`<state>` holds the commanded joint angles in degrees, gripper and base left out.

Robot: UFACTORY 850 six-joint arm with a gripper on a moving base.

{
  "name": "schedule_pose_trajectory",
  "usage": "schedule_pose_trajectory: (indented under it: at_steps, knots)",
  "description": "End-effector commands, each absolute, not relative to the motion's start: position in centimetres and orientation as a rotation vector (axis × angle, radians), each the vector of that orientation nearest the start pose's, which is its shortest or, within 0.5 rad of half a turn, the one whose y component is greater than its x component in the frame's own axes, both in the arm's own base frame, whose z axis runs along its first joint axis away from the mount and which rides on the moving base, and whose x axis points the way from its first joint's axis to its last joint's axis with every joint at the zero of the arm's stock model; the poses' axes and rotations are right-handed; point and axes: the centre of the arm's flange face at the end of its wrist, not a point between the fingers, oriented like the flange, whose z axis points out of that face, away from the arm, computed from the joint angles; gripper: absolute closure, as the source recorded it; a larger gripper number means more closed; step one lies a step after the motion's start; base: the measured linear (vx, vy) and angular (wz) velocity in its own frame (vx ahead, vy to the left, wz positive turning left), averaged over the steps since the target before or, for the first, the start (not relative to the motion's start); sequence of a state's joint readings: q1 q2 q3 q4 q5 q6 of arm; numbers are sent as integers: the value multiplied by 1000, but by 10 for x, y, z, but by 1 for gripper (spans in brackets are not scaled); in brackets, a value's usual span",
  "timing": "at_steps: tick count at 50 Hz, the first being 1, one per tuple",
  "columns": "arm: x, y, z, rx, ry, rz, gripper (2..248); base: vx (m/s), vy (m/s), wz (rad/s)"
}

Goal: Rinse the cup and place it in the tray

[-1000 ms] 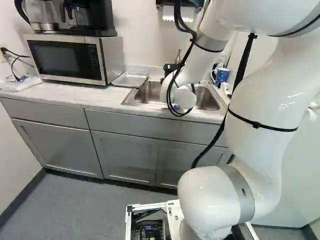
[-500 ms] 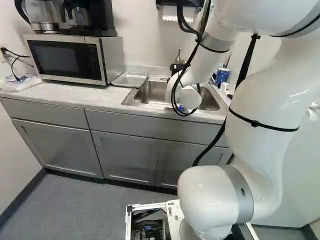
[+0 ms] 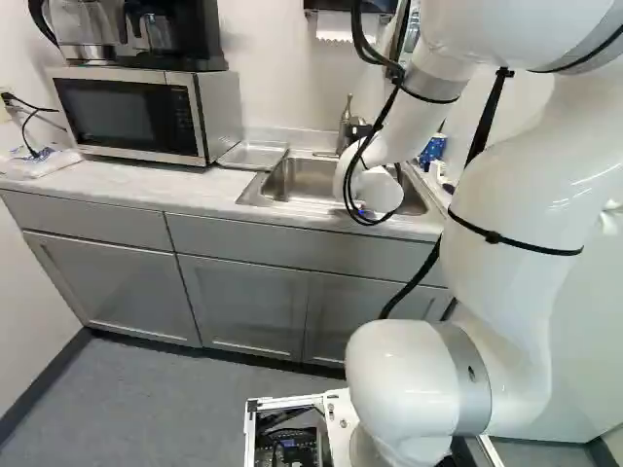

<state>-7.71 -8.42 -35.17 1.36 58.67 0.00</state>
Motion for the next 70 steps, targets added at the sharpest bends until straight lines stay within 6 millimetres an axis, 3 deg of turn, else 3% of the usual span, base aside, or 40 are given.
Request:
schedule_pose_trajectory:
  at_steps: [70]
  knots:
    - [465, -64, 430, -2375, 195, -2193, 125, 0, 0, 0]
